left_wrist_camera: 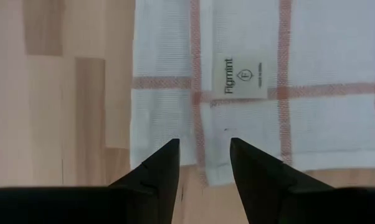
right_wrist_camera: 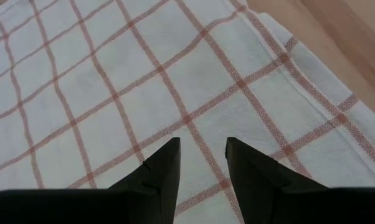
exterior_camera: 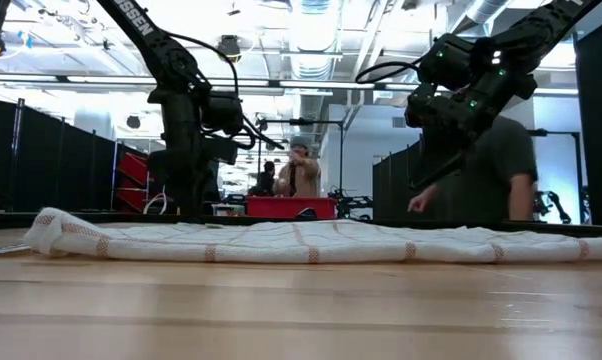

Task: Roll towel
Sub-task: Fold the towel

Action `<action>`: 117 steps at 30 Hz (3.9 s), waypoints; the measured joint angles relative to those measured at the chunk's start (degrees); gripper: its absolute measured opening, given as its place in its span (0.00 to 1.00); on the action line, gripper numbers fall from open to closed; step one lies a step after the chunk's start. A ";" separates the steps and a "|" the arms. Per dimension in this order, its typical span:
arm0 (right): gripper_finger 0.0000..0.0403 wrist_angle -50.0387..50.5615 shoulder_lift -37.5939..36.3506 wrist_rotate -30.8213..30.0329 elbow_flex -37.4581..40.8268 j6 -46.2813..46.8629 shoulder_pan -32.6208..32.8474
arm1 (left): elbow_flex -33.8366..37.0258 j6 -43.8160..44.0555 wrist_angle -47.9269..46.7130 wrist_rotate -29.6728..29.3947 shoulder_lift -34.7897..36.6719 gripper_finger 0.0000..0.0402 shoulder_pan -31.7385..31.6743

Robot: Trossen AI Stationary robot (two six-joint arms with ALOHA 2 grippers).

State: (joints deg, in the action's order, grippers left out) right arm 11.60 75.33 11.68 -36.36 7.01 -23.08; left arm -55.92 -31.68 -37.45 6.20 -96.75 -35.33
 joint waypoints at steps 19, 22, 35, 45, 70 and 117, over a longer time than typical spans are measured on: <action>0.30 1.16 0.00 0.00 0.00 -0.11 0.17 | -0.55 -1.00 -1.20 -0.47 -2.16 0.32 0.26; 0.30 1.40 0.00 -0.02 0.00 -0.11 0.17 | -0.57 -0.81 -1.74 -0.47 -2.14 0.32 0.87; 0.30 1.37 0.00 -0.02 0.00 -0.39 0.17 | -0.59 -1.66 -2.60 -0.49 -2.10 0.23 2.67; 0.30 -2.18 0.00 -0.04 -0.23 -0.80 0.17 | -0.59 -0.73 -2.77 -0.49 -2.04 0.01 2.71; 0.29 7.76 31.85 1.70 -29.64 -8.28 -9.41 | -0.59 1.61 -5.50 -0.50 -2.01 0.00 3.15; 0.29 7.14 32.40 0.22 -22.01 -13.14 -14.98 | -2.79 2.69 -9.90 -0.93 -1.77 0.00 3.17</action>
State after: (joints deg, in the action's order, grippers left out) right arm 18.74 107.73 11.90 -58.37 -6.13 -38.06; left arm -58.71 -28.99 -47.35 5.28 -98.52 -32.16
